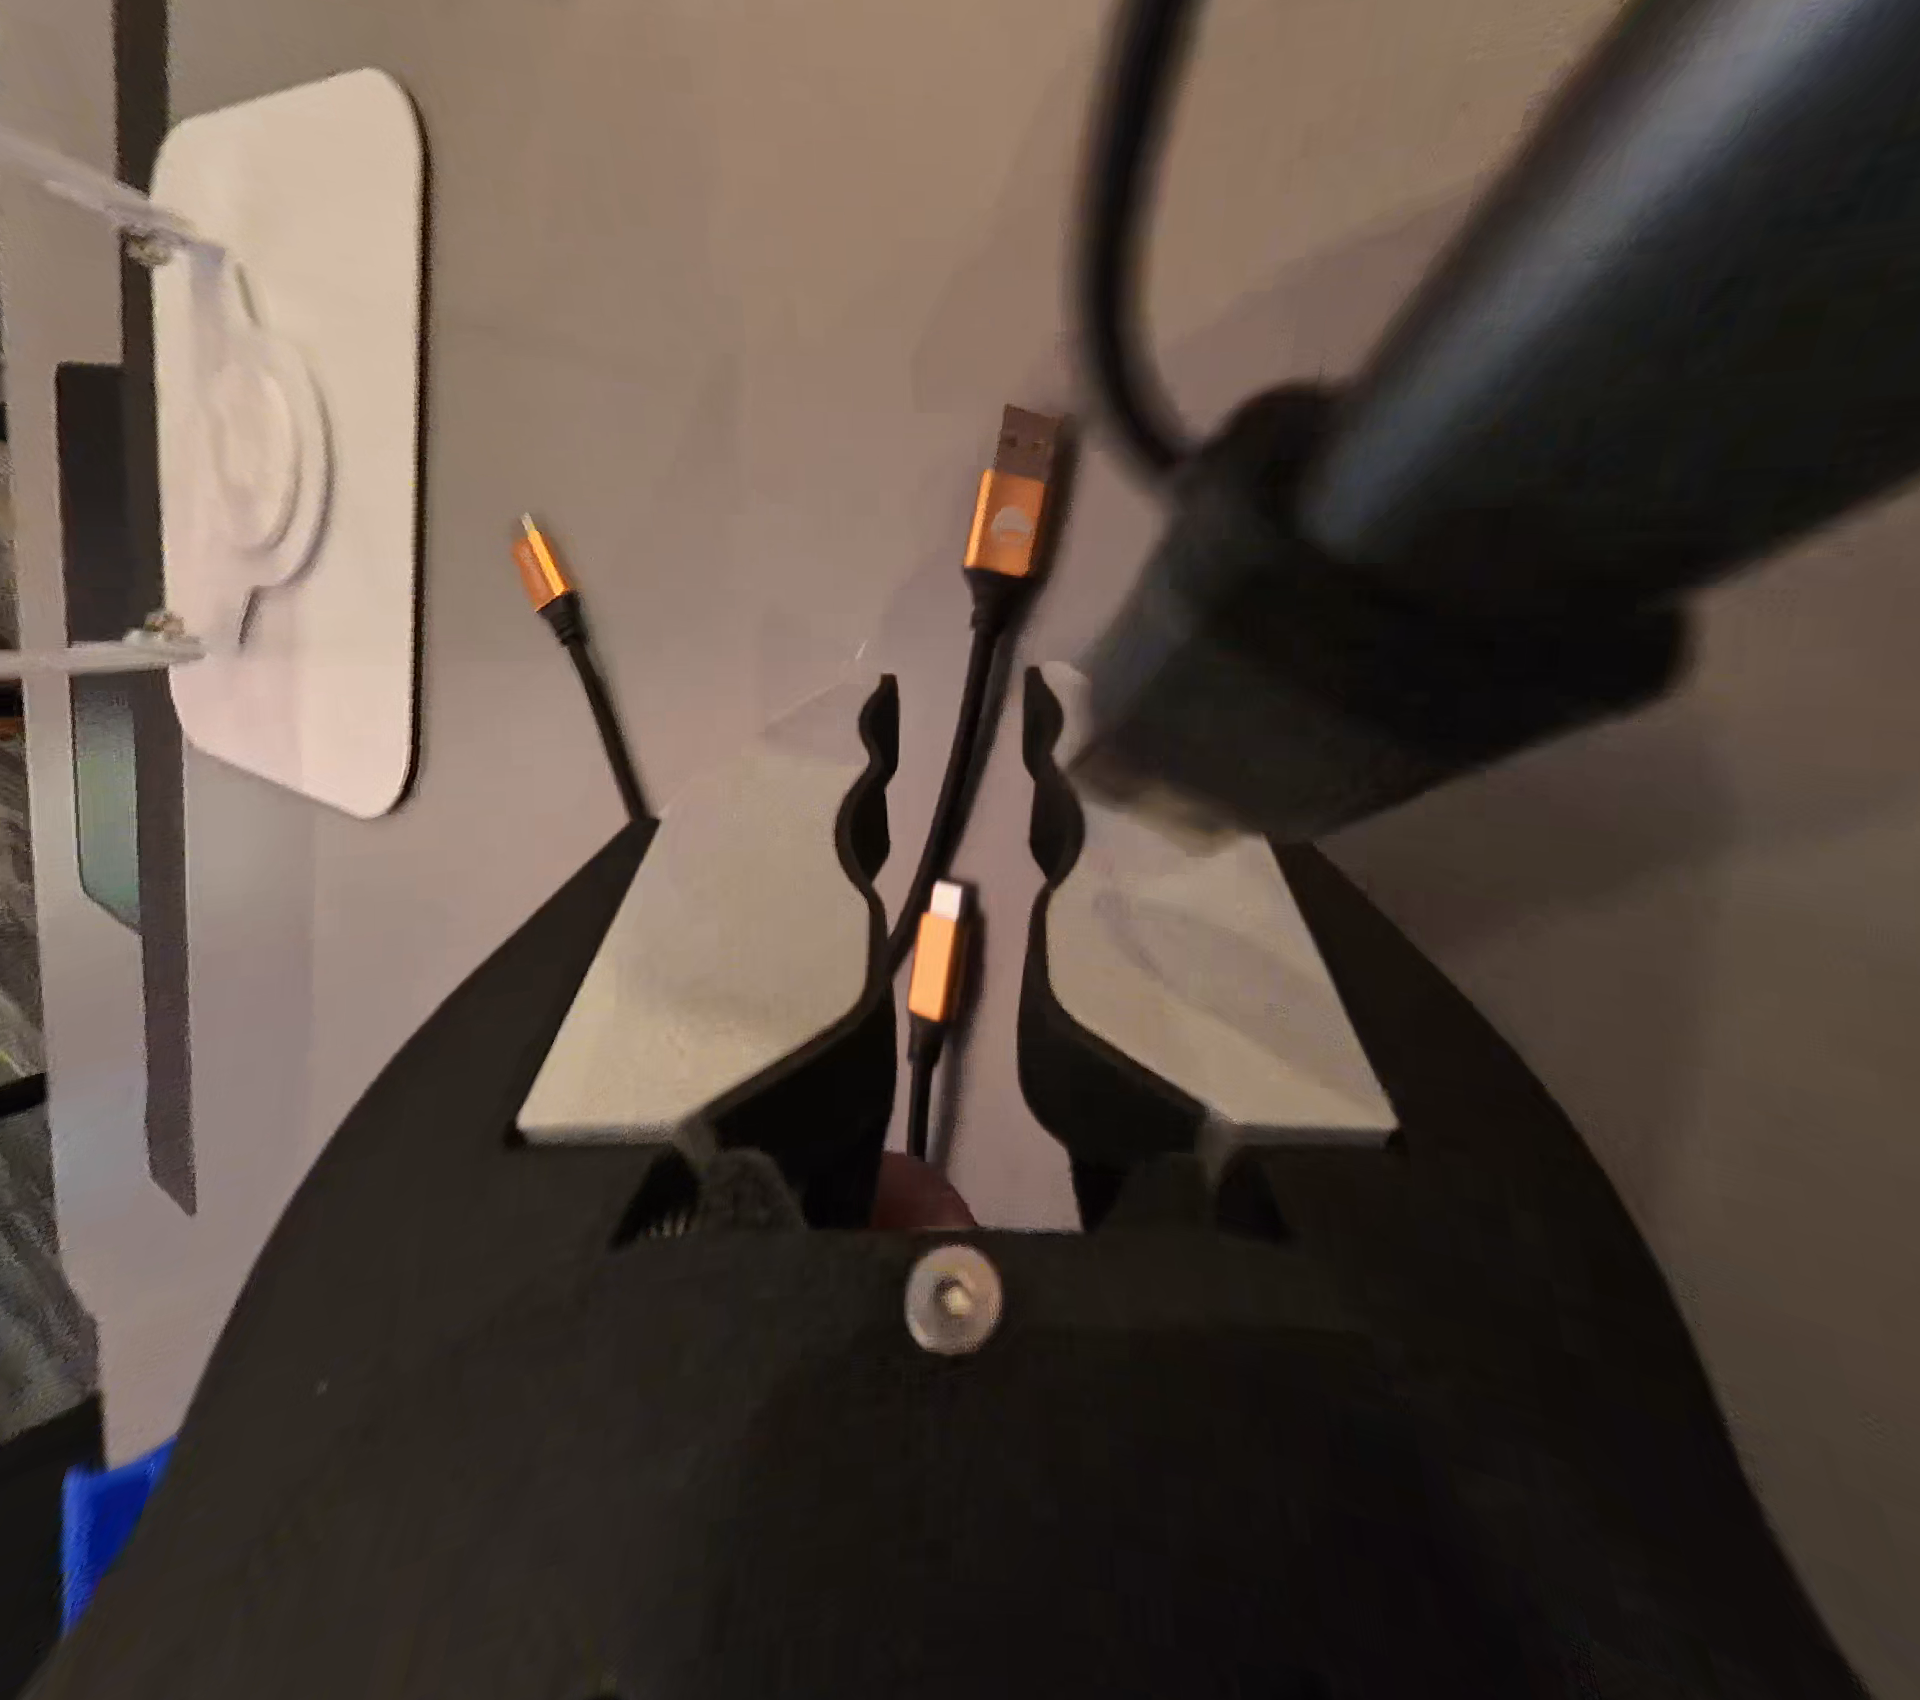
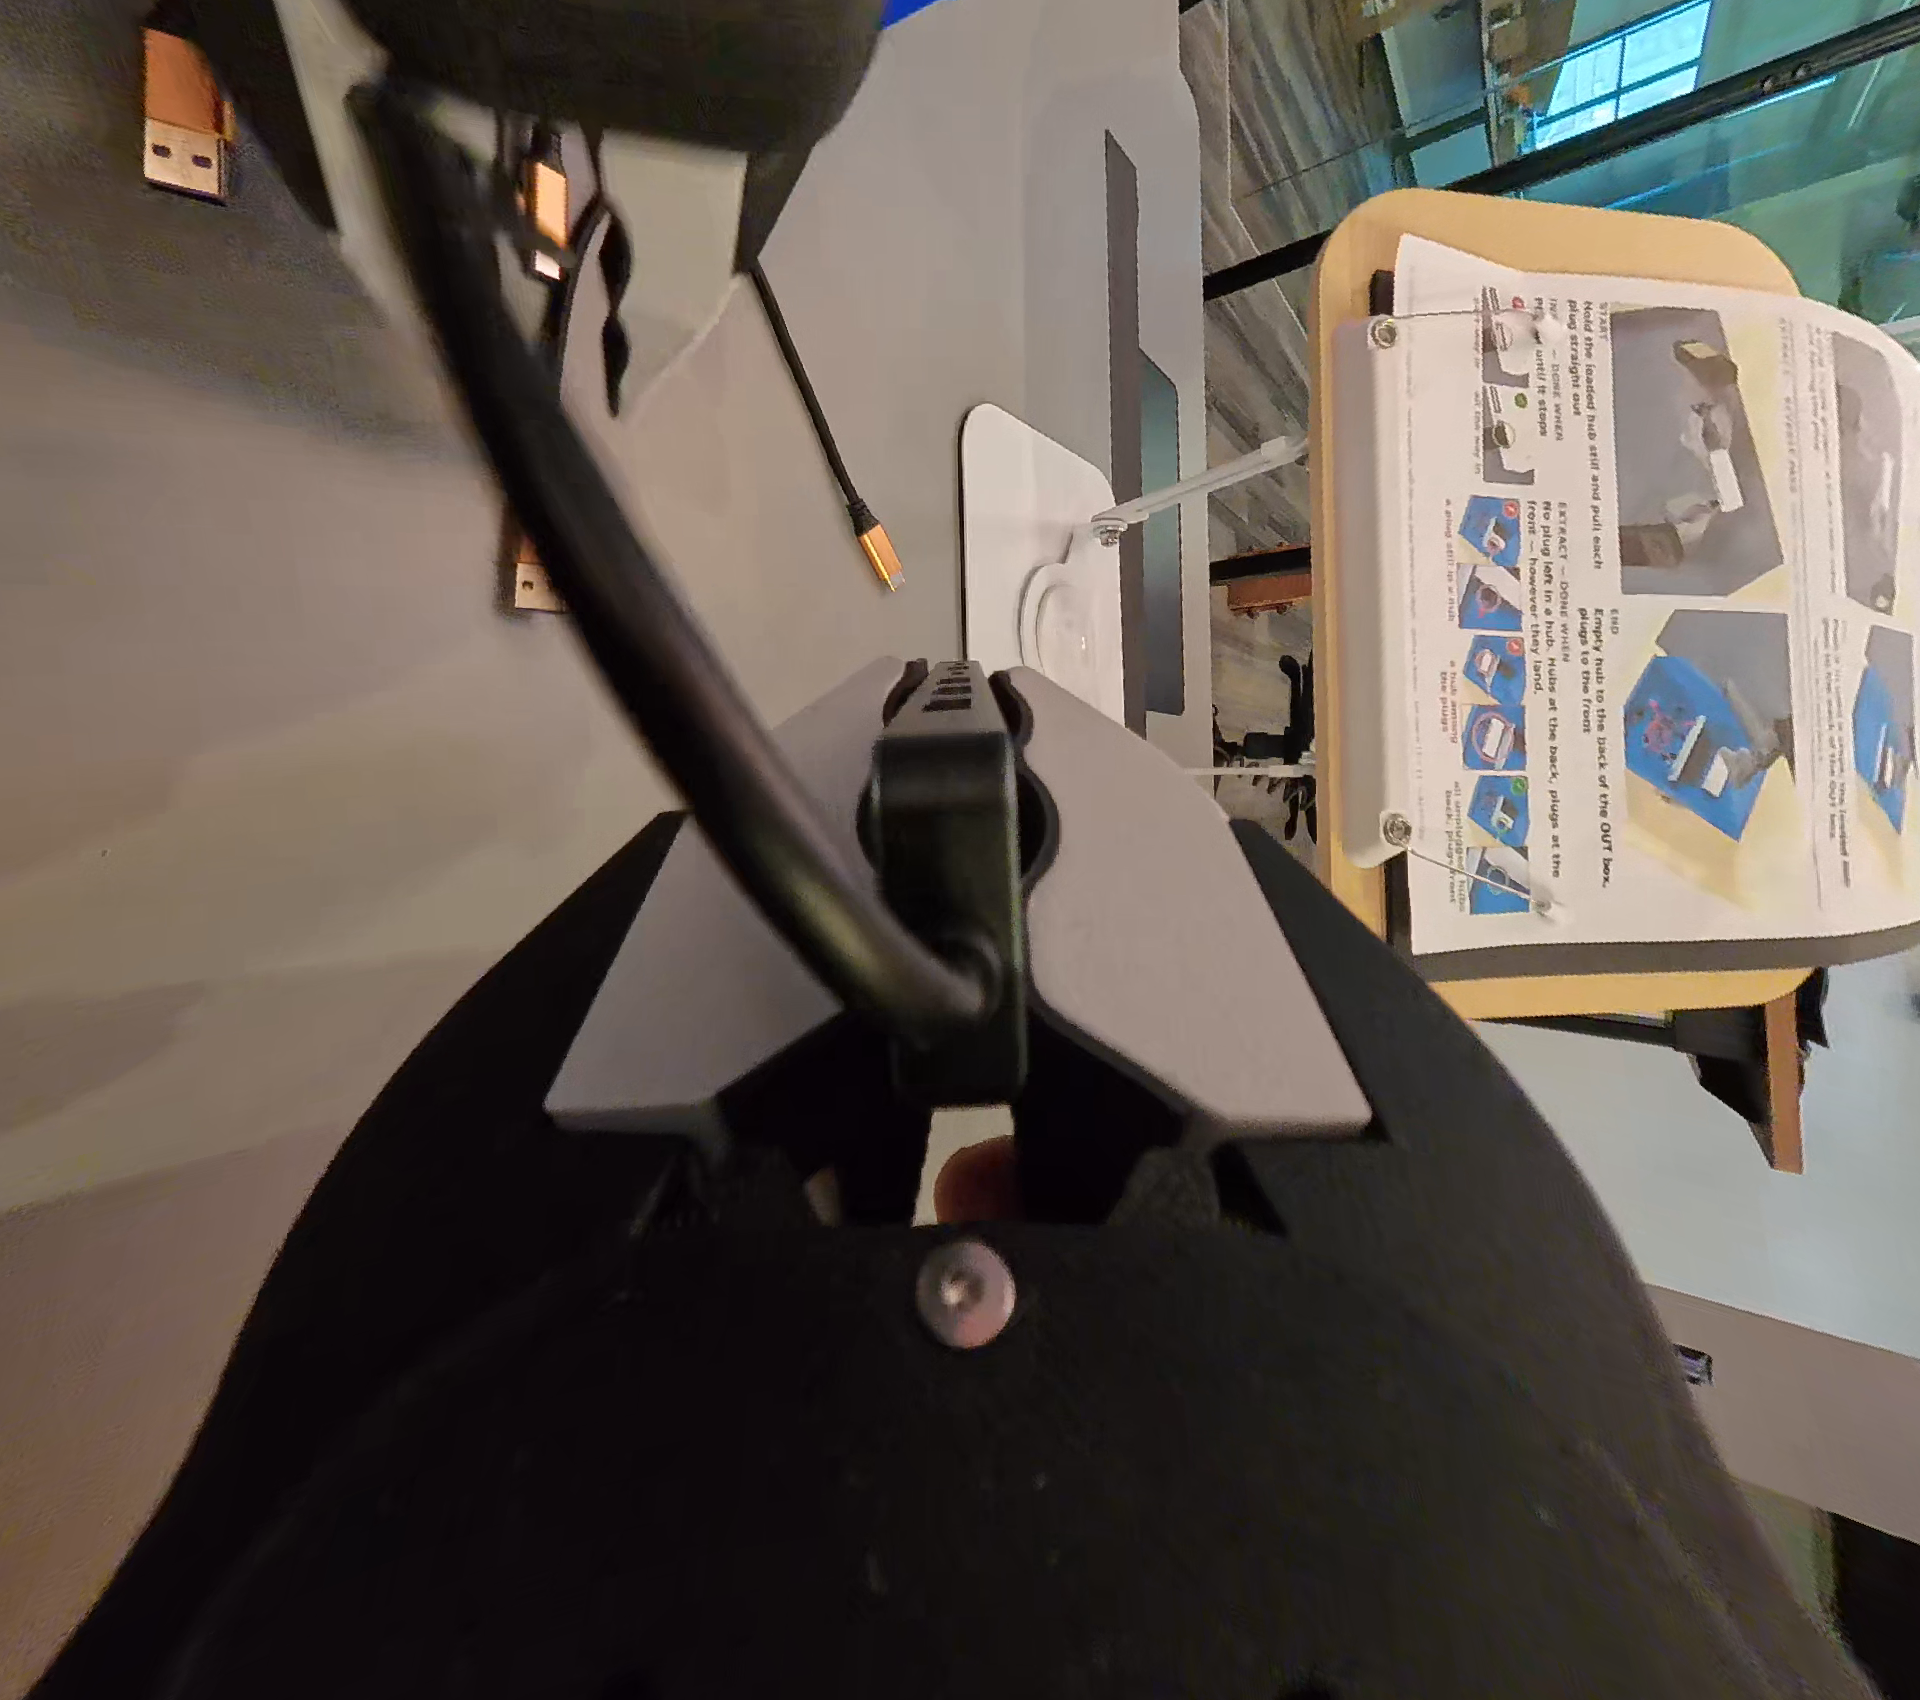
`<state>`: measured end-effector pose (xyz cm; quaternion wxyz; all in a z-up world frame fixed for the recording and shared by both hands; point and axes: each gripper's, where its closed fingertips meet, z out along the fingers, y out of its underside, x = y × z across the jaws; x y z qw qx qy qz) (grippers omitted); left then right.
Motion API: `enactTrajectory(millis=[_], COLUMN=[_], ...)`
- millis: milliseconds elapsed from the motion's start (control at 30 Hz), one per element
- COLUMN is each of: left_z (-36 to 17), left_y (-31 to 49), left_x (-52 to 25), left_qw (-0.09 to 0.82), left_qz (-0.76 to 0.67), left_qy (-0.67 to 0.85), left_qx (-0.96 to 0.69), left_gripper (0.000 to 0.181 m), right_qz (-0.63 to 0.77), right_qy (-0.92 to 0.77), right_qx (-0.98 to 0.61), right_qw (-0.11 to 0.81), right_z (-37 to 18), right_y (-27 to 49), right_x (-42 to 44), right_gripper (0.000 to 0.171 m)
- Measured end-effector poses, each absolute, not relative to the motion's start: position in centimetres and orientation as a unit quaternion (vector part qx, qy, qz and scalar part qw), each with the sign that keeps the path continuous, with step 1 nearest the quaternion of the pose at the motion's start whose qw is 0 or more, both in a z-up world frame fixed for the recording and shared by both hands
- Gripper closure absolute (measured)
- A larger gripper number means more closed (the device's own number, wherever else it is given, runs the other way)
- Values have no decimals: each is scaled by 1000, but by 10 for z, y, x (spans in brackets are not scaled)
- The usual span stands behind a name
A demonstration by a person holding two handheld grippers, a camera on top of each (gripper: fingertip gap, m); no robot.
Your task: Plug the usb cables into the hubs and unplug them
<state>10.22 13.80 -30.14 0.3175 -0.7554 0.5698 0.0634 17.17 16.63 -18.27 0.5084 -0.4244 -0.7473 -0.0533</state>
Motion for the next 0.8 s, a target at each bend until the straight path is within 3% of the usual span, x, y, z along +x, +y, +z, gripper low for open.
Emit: enactTrajectory(millis=[533,800], left_z=[-318,-236], left_y=[153,132], left_x=[117,119], left_qw=[268,328], left_qz=[-9,-115], left_qy=[554,525], left_qx=[-788,-777], left_gripper=[174,175], right_qz=[-34,-56], right_qy=[-737,-737], right_qx=[-429,-403], right_qw=[521,540], right_z=[-175,-172], right_y=[169,168], right_x=[179,176], right_gripper=[159,159])
